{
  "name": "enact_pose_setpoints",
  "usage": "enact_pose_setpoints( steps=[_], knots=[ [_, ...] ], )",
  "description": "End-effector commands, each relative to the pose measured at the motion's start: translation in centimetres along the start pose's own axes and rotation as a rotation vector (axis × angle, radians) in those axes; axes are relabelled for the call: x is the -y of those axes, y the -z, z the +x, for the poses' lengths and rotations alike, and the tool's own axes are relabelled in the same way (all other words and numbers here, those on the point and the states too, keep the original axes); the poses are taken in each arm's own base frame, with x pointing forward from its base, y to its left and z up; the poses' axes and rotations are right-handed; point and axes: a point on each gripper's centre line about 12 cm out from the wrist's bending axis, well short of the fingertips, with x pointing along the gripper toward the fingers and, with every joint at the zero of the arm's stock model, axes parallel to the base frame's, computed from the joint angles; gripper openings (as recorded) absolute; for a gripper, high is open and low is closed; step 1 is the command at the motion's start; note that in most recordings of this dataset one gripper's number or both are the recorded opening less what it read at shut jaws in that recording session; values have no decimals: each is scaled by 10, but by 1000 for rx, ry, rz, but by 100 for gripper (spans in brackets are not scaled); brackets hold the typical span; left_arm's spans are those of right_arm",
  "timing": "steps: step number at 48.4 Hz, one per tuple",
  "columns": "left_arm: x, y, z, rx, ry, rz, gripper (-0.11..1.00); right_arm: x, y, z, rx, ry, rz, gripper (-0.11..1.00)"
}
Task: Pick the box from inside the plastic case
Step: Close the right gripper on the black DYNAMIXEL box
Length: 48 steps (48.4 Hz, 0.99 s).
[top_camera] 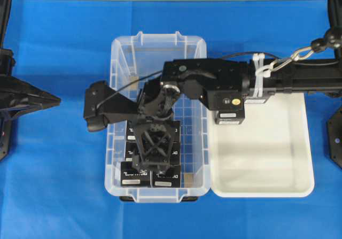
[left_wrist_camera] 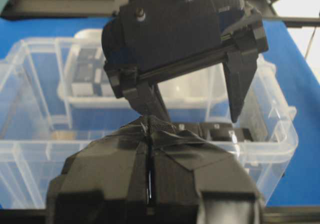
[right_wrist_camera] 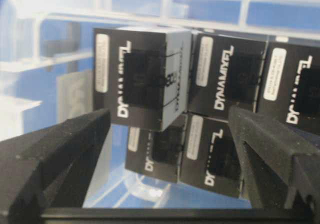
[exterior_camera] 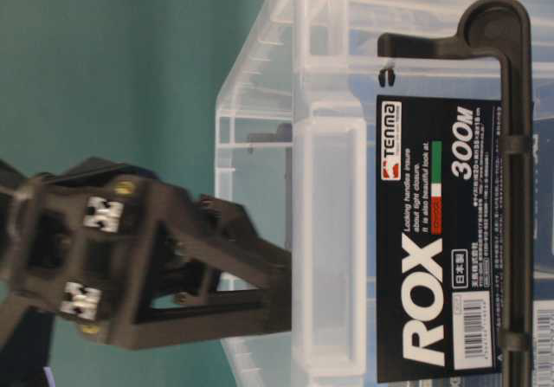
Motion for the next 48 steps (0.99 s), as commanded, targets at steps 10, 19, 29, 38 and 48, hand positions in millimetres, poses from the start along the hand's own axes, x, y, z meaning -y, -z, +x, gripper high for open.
enact_pose_setpoints(
  steps=[10,19,29,38,48],
  knots=[
    [0,-10,-2,12,-1,3,-6,-15,-3,22,30,-71,35,100],
    [0,-13,-4,25,-1,3,-6,-15,-4,31,36,-84,50,100],
    [0,-13,-7,21,-1,3,-6,-6,-2,44,37,-71,68,100],
    [0,-13,-9,18,-1,3,-6,8,5,47,30,-32,80,100],
    [0,-13,-10,21,-1,5,-6,21,3,42,41,-4,81,100]
  ],
)
